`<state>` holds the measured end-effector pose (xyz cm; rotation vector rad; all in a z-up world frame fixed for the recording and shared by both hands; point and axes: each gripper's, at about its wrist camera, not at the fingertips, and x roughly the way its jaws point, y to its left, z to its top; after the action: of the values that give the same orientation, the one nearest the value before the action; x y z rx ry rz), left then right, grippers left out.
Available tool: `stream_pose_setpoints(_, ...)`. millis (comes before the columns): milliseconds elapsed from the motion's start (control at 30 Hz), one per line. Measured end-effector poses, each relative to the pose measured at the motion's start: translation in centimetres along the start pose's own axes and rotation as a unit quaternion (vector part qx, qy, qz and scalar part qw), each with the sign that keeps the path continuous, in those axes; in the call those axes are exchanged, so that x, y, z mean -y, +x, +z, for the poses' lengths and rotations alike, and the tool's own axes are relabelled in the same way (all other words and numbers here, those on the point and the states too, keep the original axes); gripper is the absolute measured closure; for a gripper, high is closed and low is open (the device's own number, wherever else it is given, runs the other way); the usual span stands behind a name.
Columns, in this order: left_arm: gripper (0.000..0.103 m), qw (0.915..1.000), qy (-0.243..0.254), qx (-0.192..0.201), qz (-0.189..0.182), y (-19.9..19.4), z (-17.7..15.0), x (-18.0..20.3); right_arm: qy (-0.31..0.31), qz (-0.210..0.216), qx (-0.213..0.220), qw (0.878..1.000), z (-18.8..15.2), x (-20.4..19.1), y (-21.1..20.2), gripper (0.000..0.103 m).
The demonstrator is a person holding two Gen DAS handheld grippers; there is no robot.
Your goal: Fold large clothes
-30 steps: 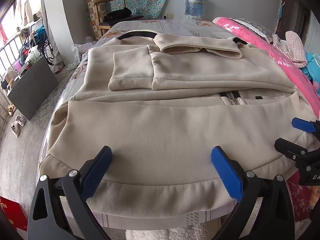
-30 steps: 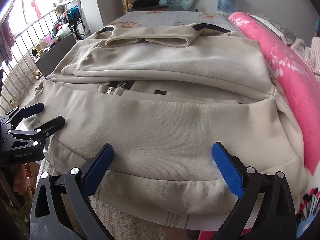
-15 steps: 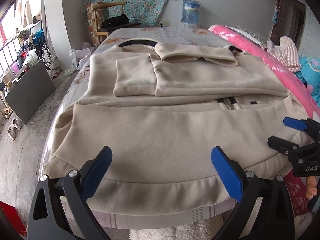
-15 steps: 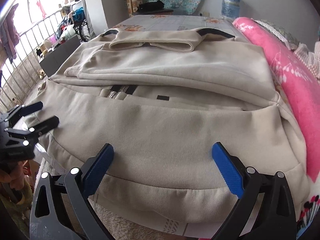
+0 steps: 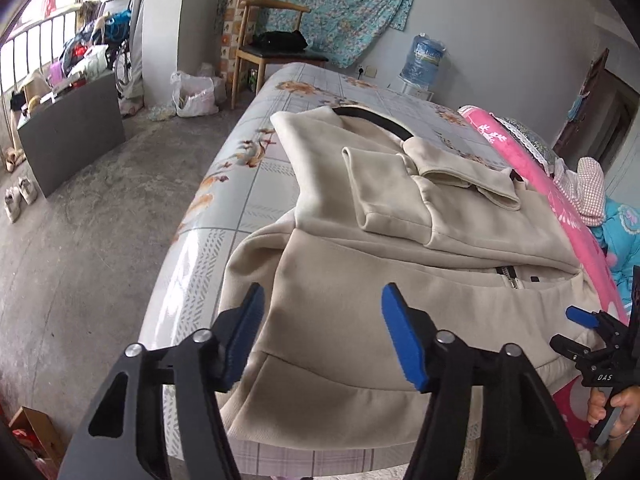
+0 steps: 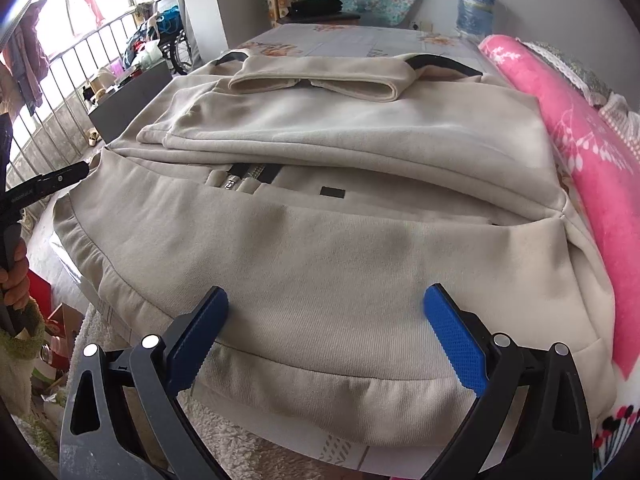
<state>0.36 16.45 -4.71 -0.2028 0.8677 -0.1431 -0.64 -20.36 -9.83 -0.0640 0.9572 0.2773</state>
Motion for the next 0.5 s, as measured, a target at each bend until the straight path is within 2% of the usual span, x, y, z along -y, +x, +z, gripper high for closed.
stream_pose_setpoints(67, 0.055, 0.9999, -0.004, -0.01, -0.007, 0.7, 0.2, -0.4, -0.001, 0.0, -0.001, 1.0, 0.0, 0.0, 0.0, 0.008)
stream_pose_setpoints(167, 0.057, 0.9995, -0.009, -0.028, 0.009, 1.8, 0.4, -0.8, -0.001, 0.001, -0.003, 1.0, 0.1, 0.1, 0.0, 0.008)
stream_pose_setpoints(333, 0.057, 0.9995, -0.001, -0.029, 0.01, 2.5, 1.2, -0.8, 0.0, -0.001, -0.004, 1.0, 0.1, 0.0, 0.1, 0.008)
stream_pose_setpoints(500, 0.058, 0.996, -0.022, -0.008, -0.086, 1.8, 1.7, -1.6, 0.001, -0.004, -0.007, 1.0, 0.2, -0.1, 0.1, 0.008)
